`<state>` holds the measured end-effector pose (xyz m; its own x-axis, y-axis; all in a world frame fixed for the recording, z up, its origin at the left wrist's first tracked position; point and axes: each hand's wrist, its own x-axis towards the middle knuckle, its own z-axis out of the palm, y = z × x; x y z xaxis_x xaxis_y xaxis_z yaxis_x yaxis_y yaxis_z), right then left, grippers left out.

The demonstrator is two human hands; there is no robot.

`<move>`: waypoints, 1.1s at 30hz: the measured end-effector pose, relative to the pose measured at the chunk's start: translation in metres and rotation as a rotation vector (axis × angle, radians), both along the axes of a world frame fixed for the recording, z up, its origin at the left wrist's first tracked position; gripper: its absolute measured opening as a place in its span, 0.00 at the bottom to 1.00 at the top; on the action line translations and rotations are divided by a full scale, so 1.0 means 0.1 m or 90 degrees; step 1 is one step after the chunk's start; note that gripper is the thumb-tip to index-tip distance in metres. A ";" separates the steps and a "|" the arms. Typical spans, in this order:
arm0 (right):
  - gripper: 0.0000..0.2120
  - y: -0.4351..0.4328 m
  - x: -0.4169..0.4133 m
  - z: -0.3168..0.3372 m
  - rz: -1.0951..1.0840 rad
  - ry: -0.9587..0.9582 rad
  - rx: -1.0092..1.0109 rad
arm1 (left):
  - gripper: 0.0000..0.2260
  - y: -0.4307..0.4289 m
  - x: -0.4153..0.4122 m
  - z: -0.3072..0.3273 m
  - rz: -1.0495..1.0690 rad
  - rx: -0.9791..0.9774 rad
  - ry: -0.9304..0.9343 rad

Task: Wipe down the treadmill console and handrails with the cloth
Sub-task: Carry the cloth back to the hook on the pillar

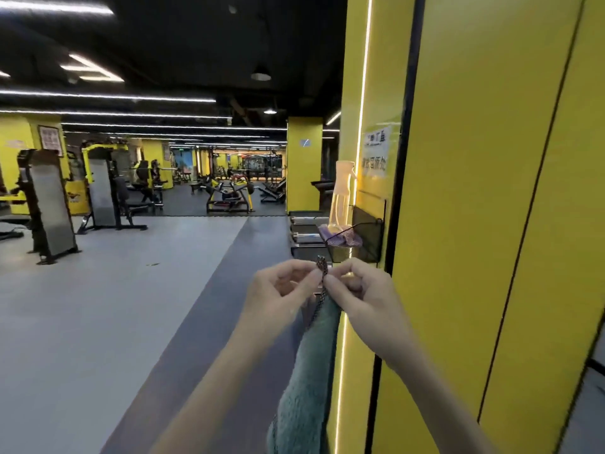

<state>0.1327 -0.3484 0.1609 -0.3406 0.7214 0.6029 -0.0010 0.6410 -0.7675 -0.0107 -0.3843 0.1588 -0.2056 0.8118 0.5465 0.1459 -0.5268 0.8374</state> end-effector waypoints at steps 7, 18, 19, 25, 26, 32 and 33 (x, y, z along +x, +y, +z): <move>0.09 0.29 -0.02 -0.02 -0.088 0.009 -0.028 | 0.05 0.63 -0.14 -0.02 -0.132 -0.008 0.044; 0.06 0.98 -0.03 -0.40 -0.263 0.055 -0.082 | 0.08 1.75 -0.18 -0.28 -0.321 -0.040 0.182; 0.06 1.05 -0.03 -0.42 -0.286 0.046 -0.088 | 0.08 1.84 -0.18 -0.30 -0.337 -0.050 0.187; 0.06 1.35 -0.09 -0.63 -0.406 0.042 -0.120 | 0.10 2.34 -0.15 -0.53 -0.421 -0.092 0.157; 0.06 1.40 -0.10 -0.66 -0.431 0.042 -0.124 | 0.09 2.43 -0.15 -0.56 -0.435 -0.098 0.159; 0.05 1.74 -0.18 -0.85 -0.575 0.019 -0.175 | 0.04 2.85 -0.07 -0.84 -0.490 -0.141 0.118; 0.05 1.81 -0.21 -0.90 -0.596 0.030 -0.191 | 0.04 2.92 -0.08 -0.87 -0.493 -0.144 0.115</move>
<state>0.1116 -0.1678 0.0709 0.4659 0.8129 0.3495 0.3735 0.1775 -0.9105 -0.0186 -0.0921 0.0714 0.5331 0.7816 0.3239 -0.0469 -0.3549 0.9337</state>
